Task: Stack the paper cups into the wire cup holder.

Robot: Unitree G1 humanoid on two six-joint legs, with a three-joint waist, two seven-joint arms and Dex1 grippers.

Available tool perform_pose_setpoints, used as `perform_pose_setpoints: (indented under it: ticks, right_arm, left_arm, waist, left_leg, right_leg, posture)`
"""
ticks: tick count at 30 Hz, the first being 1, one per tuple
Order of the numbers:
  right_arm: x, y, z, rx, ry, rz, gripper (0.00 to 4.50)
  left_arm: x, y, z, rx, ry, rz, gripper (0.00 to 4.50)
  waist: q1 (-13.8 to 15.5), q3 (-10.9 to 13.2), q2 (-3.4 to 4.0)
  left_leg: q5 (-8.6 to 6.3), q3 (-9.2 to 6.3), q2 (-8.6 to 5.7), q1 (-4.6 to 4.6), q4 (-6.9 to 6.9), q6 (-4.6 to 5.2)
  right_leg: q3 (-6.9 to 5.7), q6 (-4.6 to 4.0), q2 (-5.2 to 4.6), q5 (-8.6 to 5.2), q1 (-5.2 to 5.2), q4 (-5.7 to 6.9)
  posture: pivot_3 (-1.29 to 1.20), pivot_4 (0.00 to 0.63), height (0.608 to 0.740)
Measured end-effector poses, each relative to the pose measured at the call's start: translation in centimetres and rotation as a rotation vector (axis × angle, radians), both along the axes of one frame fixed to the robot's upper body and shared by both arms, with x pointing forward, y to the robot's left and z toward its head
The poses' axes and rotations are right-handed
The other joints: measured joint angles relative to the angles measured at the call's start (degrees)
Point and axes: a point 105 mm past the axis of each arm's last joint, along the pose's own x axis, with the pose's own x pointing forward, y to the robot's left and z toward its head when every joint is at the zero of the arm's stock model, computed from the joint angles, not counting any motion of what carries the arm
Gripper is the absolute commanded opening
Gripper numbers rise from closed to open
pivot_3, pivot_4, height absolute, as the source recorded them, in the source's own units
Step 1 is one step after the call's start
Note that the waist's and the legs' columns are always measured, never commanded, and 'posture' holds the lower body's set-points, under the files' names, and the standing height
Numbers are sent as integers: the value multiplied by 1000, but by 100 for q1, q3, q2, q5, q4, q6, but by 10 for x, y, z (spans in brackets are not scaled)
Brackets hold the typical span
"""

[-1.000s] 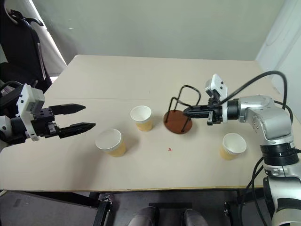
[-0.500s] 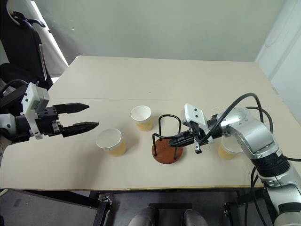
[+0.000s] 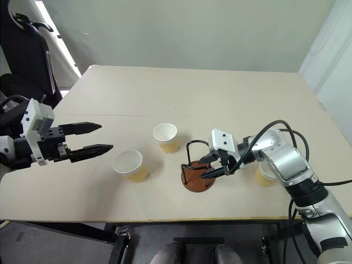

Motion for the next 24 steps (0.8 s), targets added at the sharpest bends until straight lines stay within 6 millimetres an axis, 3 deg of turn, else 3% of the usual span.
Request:
perform_pose_setpoints:
  ticks: [4, 7, 9, 11, 13, 15, 17, 20, 24]
  right_arm:
    - [0, -4, 0, -17, -6, 3, 4311]
    - [3, -16, 7, -38, -18, -27, 4449]
    - [6, -29, 31, -13, -59, -75, 4449]
    - [6, -44, 72, 44, -148, -133, 4449]
    - [1, -69, 96, 28, -220, -214, 4449]
    - [-5, -92, 94, -28, -213, -290, 4449]
    - [-12, -111, 73, -94, -131, -343, 4449]
    - [-21, -124, 46, -161, -35, -379, 4449]
    - [-24, -129, 37, -216, -40, -402, 4449]
  left_arm:
    - [2, -1, 5, -1, -14, -8, 4500]
    - [4, -3, 11, 3, -24, -23, 4500]
    - [3, -6, 22, 8, -44, -51, 4500]
    - [-2, -12, 40, 5, -65, -108, 4500]
    - [-13, -21, 52, 16, -56, -180, 4500]
    - [-21, -29, 54, 23, -31, -242, 4500]
    - [-27, -42, 47, 49, 4, -309, 4500]
    - [-30, -54, 25, 103, 85, -360, 4500]
    - [-26, -56, 8, 147, 134, -356, 4500]
  waist:
    - [0, 0, 0]
    - [11, 1, 0]
    - [23, 4, -2]
    - [33, 4, -4]
    - [48, -4, -17]
    - [63, -10, -26]
    - [65, -9, -26]
    - [50, -3, -16]
    - [-13, -2, -15]
  left_leg:
    - [-1, 0, 0, 0, 0, -1]
    - [0, 0, 0, -5, 0, -3]
    - [0, 0, -1, -14, 2, -4]
    - [-3, 0, -1, -15, -1, -7]
    - [-16, -2, 0, -12, -6, -15]
    - [-30, -3, 2, -4, -5, -23]
    - [-34, 1, 3, -2, -4, -27]
    - [-31, 7, 3, 5, -3, -31]
    - [-23, 14, 27, 11, 2, -35]
  right_leg:
    - [-1, -2, 0, 0, 0, 0]
    - [-1, -3, 0, 0, -3, 0]
    - [-1, -4, 0, 0, -9, -1]
    - [-1, -7, 0, -2, -9, -4]
    - [-2, -16, 0, -12, -4, -7]
    - [-2, -16, 0, -23, 6, -8]
    - [0, -12, 0, -28, 7, -6]
    - [4, -6, 2, -31, 7, 4]
    - [6, -6, 19, -30, 9, 5]
  posture:
    - [0, 150, 740]
    - [0, 150, 740]
    - [0, 150, 740]
    - [0, 150, 740]
    - [0, 150, 740]
    - [0, 150, 740]
    - [0, 150, 740]
    - [0, 150, 740]
    - [0, 150, 740]
